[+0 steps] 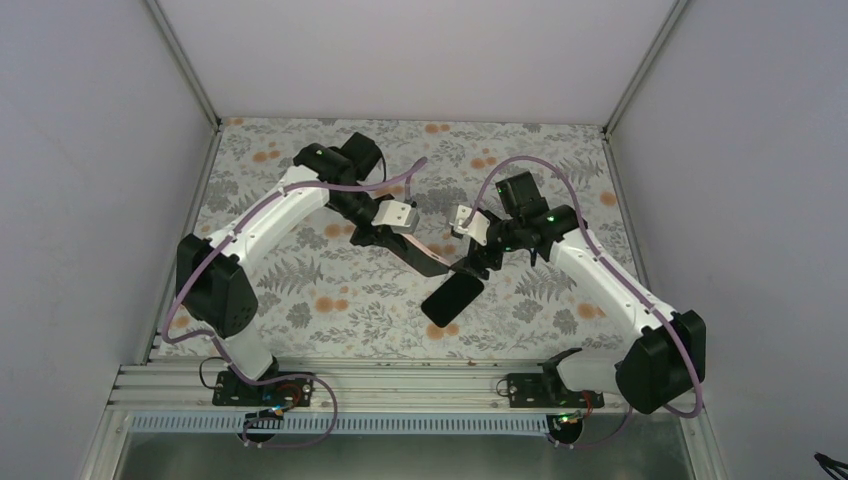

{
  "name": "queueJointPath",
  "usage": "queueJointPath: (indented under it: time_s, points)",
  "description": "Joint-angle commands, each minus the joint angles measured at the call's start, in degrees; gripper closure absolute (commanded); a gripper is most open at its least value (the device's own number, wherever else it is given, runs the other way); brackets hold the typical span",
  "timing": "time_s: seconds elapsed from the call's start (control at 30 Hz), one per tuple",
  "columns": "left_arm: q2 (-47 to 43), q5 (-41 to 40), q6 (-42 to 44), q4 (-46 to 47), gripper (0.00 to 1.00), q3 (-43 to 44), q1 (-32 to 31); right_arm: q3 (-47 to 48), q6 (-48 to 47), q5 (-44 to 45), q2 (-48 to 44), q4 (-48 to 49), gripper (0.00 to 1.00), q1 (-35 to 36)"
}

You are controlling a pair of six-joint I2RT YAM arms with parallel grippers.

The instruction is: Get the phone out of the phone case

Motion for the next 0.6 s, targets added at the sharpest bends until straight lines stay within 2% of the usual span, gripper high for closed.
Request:
queueJointPath:
  time_s: [0.0,0.27,0.57]
  points:
    - [0.1,10.6,3.2,-4.4,0.98,2.1,-1.2,-0.1,2.8,5.5,0.6,10.2,0.1,-0.4]
    - [0.0,13.6,0.7,-0.1,0.98,1.9,-1.3,2.7,5.2,3.8,2.3,11.0,0.1,0.7]
    - [2.1,22.8,3.4,-3.4,0.98,4.6,-1.4,5.2,8.8,5.4,3.6,16.6,0.1,1.3]
